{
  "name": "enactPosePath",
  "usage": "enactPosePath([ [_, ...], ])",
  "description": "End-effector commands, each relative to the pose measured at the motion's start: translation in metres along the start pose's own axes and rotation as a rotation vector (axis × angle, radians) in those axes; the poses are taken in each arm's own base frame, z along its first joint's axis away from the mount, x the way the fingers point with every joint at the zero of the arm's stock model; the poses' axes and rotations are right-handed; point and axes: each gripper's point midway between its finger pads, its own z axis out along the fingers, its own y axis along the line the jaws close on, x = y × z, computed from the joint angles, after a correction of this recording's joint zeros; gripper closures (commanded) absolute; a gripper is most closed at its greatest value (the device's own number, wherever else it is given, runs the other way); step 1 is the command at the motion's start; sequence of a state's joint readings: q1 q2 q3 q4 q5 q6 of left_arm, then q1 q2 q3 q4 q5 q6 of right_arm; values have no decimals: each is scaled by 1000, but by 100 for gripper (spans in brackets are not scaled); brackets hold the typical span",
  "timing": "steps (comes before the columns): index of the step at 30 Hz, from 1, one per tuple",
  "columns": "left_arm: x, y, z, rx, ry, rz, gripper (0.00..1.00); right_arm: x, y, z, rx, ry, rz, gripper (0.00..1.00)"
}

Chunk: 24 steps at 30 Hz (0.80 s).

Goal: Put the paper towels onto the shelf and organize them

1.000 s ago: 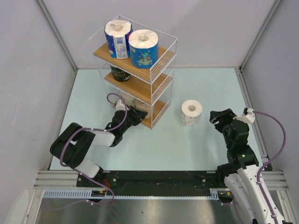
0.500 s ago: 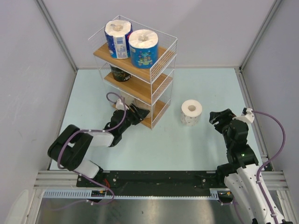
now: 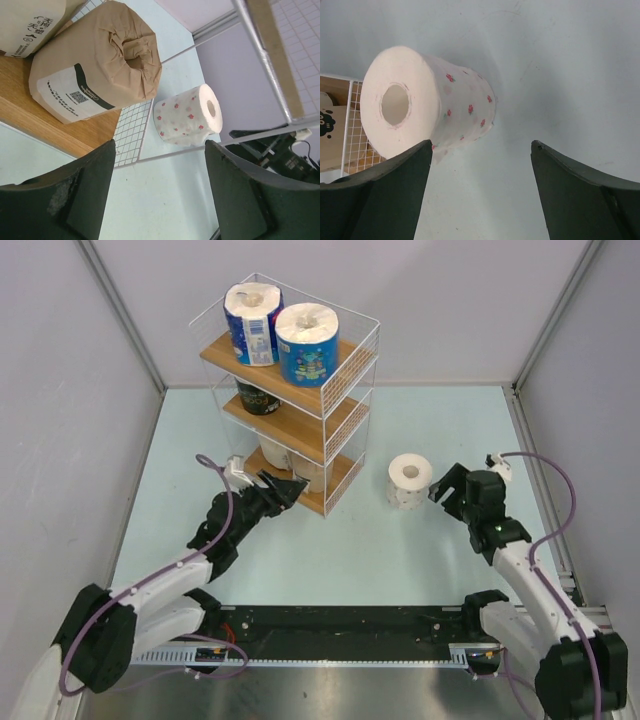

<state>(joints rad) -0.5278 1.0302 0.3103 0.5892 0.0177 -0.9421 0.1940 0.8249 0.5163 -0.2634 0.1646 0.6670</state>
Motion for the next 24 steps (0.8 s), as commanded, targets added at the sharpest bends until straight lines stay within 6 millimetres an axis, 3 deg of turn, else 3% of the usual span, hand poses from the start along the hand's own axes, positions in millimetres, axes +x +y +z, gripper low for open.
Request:
enactPosePath([
  [1,-10,4,-14,-42,-27,64,22,-26,33,13,-68,-14,-36,15],
  [12,-8,14,-36,-72,-38,80,22,-43,68,30,-163,-45,-31,14],
  [24,-9,16,-41,-80,-42,78,21,-13,66,69,-78,89,-90,16],
])
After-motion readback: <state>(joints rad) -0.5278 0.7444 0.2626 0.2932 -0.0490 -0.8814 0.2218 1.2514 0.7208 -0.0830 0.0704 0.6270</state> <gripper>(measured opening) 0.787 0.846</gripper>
